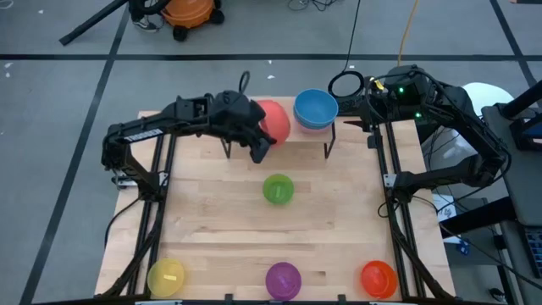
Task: Place and stack bowls onto a shelf
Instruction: Stack the top orange bowl on top of the blue bowl on the shelf
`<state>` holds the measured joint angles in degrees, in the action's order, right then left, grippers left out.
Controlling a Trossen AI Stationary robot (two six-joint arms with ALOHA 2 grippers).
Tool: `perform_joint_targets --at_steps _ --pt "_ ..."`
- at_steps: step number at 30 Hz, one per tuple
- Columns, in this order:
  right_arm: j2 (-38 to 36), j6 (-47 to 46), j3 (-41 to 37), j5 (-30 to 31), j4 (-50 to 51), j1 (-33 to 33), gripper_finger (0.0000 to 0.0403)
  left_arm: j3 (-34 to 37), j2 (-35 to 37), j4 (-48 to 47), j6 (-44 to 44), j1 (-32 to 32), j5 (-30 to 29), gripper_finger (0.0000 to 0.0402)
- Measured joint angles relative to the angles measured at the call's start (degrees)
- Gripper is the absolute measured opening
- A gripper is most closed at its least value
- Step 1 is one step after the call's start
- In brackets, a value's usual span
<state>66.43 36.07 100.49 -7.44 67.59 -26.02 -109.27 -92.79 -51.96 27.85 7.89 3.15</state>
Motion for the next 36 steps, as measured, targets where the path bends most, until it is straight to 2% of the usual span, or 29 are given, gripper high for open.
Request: perform_joint_targets --at_steps 6,15,20,23,28,31,36 --pt "0.0 2.24 0.0 -0.16 -0.02 0.0 0.0116 -0.06 -1.67 -7.93 1.56 -2.91 -0.35 0.001" --pt "0.3 -5.22 -2.97 -0.17 -4.3 -0.02 0.0116 -0.05 -8.08 -19.71 17.39 -5.43 -2.81 0.001" --pt "0.15 -5.36 -6.43 -0.24 -7.18 -0.02 0.0116 -0.04 -10.91 -28.44 19.87 -6.26 -2.85 0.001" --pt "0.26 -4.82 -9.32 -0.24 -9.0 -0.02 0.0116 -0.02 -12.2 -29.06 15.79 -7.67 -2.42 0.001" --pt "0.23 0.47 -13.69 -1.13 -10.43 0.25 0.0116 -0.02 -12.72 -29.38 4.68 -10.06 1.88 0.001" --pt "0.24 1.96 -15.86 -5.13 -11.95 0.28 0.0116 -0.02 -12.67 -29.33 -2.36 -12.1 2.26 0.001" --pt "0.2 2.12 -18.22 -15.95 -16.32 0.32 0.0116 -0.02 -12.68 -28.49 -10.27 -15.79 4.52 0.0013"
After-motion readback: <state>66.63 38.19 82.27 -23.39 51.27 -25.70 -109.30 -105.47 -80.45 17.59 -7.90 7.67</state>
